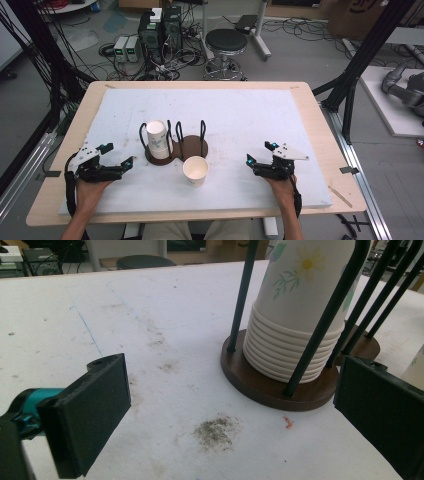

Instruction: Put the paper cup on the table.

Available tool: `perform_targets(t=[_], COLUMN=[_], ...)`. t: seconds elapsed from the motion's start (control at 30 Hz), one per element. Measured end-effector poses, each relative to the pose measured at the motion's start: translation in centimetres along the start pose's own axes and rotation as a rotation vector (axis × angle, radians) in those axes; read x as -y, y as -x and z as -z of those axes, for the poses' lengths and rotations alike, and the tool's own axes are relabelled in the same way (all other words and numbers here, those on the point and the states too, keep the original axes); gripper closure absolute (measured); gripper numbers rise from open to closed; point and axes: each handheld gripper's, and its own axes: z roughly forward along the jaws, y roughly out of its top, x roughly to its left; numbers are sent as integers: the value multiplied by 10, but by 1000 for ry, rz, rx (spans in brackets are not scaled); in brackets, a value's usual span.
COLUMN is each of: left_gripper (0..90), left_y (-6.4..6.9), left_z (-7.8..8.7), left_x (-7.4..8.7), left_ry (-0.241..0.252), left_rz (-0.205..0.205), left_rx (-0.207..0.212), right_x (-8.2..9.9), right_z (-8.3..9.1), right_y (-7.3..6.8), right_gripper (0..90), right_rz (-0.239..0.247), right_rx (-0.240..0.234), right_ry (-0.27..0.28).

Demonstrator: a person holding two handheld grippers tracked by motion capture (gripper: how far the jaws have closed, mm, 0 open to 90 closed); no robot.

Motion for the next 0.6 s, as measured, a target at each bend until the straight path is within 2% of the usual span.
perform_targets(t=[0.43,0.6], left_gripper=[17,17], left_y=[0,0], left_z=[0,1], left_x=[0,0], left_ry=[-2,11], left_rz=[-10,-5], left_rx=[-2,-7], right_x=[1,1], right_z=[1,3], right_y=[-2,-2], right_gripper=[154,154], right_rz=[7,4], right_rx=[13,16], right_ry=[3,9])
